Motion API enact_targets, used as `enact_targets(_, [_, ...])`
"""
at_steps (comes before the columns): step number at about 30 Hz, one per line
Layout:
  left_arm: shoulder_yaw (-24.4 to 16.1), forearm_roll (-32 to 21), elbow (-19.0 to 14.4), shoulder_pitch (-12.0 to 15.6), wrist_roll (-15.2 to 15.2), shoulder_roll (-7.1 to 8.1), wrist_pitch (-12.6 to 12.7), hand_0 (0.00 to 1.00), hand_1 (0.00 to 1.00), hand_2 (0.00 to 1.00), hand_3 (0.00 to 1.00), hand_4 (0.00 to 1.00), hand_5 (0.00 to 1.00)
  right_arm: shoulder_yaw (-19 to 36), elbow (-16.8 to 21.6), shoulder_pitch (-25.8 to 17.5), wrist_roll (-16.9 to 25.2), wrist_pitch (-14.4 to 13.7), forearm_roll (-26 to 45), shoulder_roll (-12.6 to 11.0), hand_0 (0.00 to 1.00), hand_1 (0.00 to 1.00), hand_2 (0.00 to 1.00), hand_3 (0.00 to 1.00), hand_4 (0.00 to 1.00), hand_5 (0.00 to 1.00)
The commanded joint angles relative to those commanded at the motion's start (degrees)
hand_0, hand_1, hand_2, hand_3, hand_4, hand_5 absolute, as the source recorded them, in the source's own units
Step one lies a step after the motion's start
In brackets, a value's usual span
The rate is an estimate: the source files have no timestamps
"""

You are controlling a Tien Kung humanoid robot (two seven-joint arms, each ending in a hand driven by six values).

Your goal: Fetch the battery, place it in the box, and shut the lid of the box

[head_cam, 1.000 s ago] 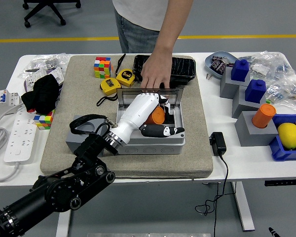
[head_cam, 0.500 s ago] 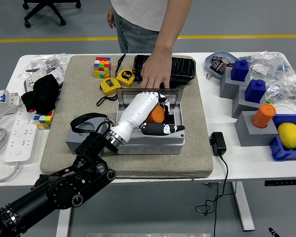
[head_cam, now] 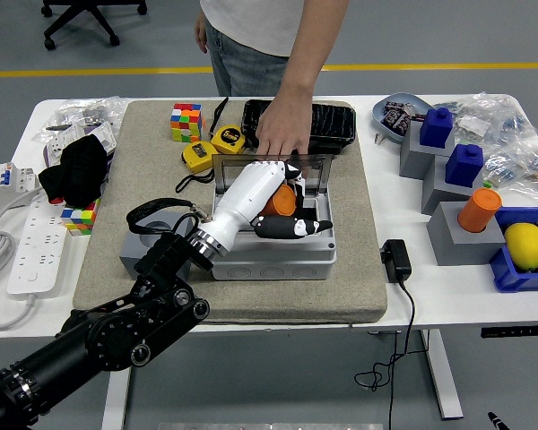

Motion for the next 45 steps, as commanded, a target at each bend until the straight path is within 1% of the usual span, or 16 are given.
enact_targets(1, [0.04,-0.06,0.08,0.06,-0.03,0.00,-0.09,0.103,0.012,0.047,0.056,0.998,0.493,-0.03,0.00,0.00,0.04,0.00,0.07,0.01,0.766,0.692,0.713,0.765,0.998,0.998])
enact_targets(2, [0.07,-0.09,0.10,0.11,-0.05,0.00,-0.13,0.127,0.026,0.073,0.078,0.998,0.503,-0.05,0.00,0.00,0.06,-0.01,0.11,0.01,0.766,0.692,0.713,0.765,0.998,0.998])
enact_targets(7, [0.03,0.26,-0.12,0.23,-0.19,0.00,-0.40,0.127,0.026,0.073,0.078,0.998,0.503,0.30,0.00,-0.13,-0.17,0.00,-0.23,0.01,0.766,0.692,0.713,0.765,0.998,0.998])
enact_targets(8, [-0.09,0.40,-0.13,0.21,-0.21,0.00,-0.51,0.164,0.096,0.122,0.133,0.998,0.512,0.32,0.00,-0.14,-0.17,0.00,-0.23,0.02,0.765,0.692,0.712,0.765,0.998,0.998])
enact_targets(13, [-0.51,1.03,0.09,0.15,0.01,0.00,-2.12,0.164,0.096,0.122,0.133,0.998,0.512,0.30,0.00,0.03,0.00,-0.03,-0.14,0.00,0.765,0.692,0.712,0.765,0.998,0.998])
enact_targets(14, [-0.48,1.16,0.10,0.17,0.01,0.00,-2.26,0.263,0.223,0.209,0.240,0.998,0.520,0.31,0.00,0.04,0.01,-0.02,-0.15,0.02,0.766,0.691,0.712,0.764,0.998,0.998])
enact_targets(19, [-0.48,1.66,0.16,0.24,0.13,0.00,-2.91,0.263,0.223,0.209,0.240,0.998,0.520,0.42,0.00,-0.11,-0.11,0.02,-0.37,0.10,0.766,0.691,0.712,0.764,0.998,0.998])
enact_targets(20, [-0.50,1.71,0.15,0.25,0.13,0.00,-3.00,0.330,0.357,0.331,0.371,0.998,0.533,0.45,0.00,-0.13,-0.14,0.02,-0.40,0.09,0.766,0.691,0.712,0.764,0.998,0.998])
enact_targets(25, [-0.76,2.05,0.22,0.31,0.27,0.00,-3.57,0.330,0.357,0.331,0.371,0.998,0.533,0.46,0.00,-0.16,-0.20,0.02,-0.45,-0.01,0.766,0.691,0.712,0.764,0.998,0.998])
enact_targets(26, [-0.80,2.07,0.23,0.32,0.28,0.00,-3.61,0.375,0.433,0.425,0.442,0.998,0.544,0.47,0.00,-0.16,-0.20,0.02,-0.46,-0.02,0.766,0.692,0.712,0.765,0.998,0.998])
enact_targets(33, [-1.02,2.43,-0.41,0.38,0.35,0.00,-3.71,0.376,0.440,0.421,0.450,0.998,0.551,0.44,0.00,-0.15,-0.20,0.03,-0.44,0.01,0.767,0.692,0.713,0.765,0.998,0.998])
enact_targets(37, [-1.15,2.57,-1.33,0.63,0.36,0.00,-3.69,0.376,0.440,0.421,0.450,0.998,0.551,0.49,0.00,-0.24,-0.23,0.03,-0.50,-0.01,0.767,0.692,0.713,0.765,0.998,0.998])
enact_targets(38, [-1.20,2.60,-1.60,0.70,0.36,0.00,-3.69,0.370,0.434,0.423,0.448,0.998,0.565,0.53,0.00,-0.27,-0.25,0.03,-0.53,0.00,0.764,0.692,0.712,0.765,0.998,0.998])
enact_targets(45, [-1.50,2.56,-4.47,1.18,0.32,0.00,-3.47,0.368,0.431,0.418,0.448,0.998,0.570,0.44,0.00,-0.29,-0.19,0.01,-0.29,0.02,0.766,0.692,0.713,0.765,0.998,0.998])
